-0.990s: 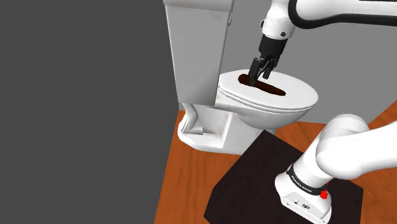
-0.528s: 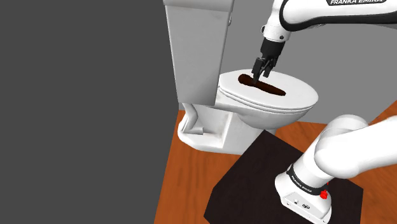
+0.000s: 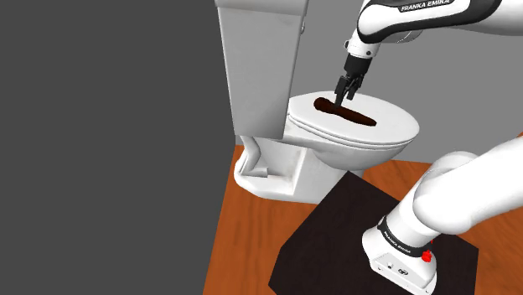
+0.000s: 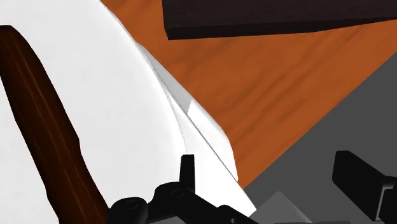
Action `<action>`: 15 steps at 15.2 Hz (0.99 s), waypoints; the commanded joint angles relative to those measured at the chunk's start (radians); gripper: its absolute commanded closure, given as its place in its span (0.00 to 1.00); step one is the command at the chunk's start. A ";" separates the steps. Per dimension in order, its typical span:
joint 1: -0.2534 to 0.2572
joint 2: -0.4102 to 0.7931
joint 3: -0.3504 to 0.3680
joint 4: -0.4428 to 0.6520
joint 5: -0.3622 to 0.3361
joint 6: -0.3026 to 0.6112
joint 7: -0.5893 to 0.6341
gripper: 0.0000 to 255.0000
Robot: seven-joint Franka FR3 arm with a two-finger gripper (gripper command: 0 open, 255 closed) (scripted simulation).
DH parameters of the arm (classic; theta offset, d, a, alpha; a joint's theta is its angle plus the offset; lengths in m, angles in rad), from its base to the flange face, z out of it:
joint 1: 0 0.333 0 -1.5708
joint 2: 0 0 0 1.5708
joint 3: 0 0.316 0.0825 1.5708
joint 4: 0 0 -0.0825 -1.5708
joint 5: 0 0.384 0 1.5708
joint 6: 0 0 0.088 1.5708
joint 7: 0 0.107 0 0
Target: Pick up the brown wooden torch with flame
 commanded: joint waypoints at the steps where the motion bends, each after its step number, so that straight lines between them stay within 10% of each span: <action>1: -0.003 0.073 -0.047 0.035 0.010 0.030 -0.062 0.00; 15: -0.106 0.667 -0.229 0.451 0.297 0.054 -0.516 0.00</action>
